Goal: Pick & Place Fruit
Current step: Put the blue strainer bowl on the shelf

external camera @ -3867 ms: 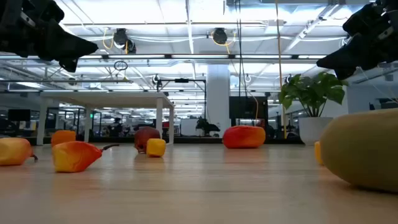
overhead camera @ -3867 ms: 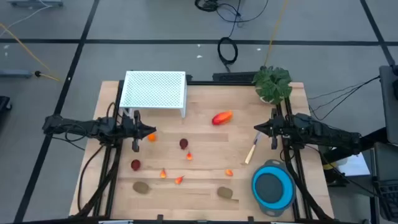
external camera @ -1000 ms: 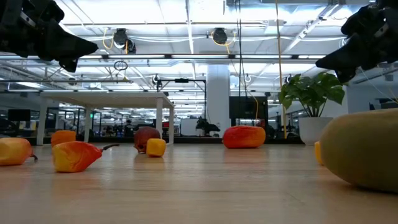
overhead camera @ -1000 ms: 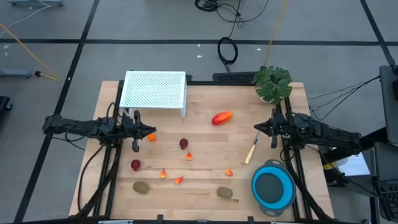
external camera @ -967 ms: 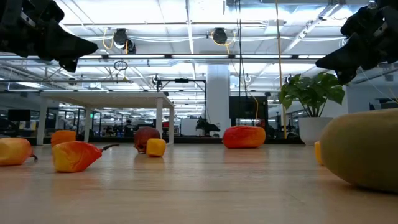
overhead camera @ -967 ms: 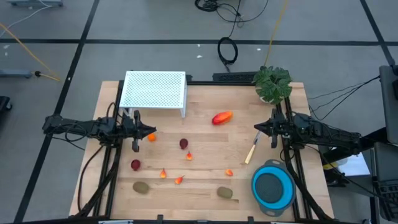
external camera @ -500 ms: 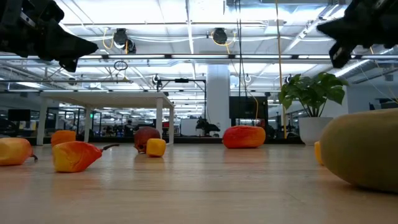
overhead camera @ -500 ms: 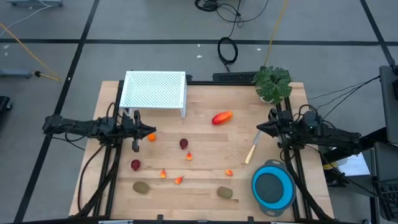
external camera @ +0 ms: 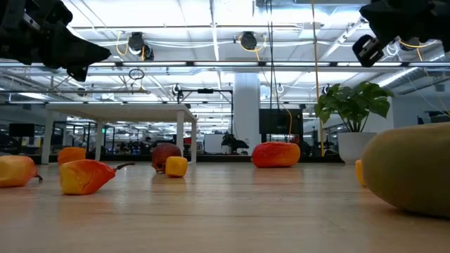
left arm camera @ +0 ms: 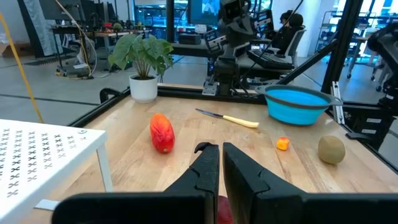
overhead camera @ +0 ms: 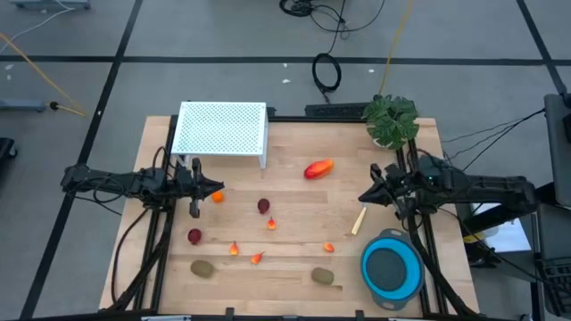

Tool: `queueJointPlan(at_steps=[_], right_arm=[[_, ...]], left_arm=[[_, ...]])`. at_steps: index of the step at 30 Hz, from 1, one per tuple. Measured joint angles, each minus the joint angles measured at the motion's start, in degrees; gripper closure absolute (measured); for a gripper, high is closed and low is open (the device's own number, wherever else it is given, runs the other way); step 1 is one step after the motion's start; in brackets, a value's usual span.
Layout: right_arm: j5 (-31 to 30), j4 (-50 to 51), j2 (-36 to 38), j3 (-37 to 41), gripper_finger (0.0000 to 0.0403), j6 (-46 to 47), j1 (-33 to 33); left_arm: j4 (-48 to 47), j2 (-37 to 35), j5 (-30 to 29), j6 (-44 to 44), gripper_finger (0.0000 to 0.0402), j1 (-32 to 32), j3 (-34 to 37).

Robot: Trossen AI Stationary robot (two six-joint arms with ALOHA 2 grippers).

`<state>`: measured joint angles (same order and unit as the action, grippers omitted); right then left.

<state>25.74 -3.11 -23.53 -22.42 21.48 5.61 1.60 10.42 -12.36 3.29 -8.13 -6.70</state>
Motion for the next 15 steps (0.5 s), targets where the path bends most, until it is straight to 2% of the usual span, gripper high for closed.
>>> queueJointPlan(at_steps=[4, 15], right_arm=[[0.0, 3.3, -7.4, -5.7, 0.0402, -3.8, -2.6], [-0.4, 27.3, -23.3, -24.7, 0.0403, -17.7, -12.5]], left_arm=[[0.0, 0.0, 0.0, 0.0, 0.0380, 0.0, 0.0], [0.0, 0.0, 0.0, -0.1, 0.0380, 0.0, 0.0]])
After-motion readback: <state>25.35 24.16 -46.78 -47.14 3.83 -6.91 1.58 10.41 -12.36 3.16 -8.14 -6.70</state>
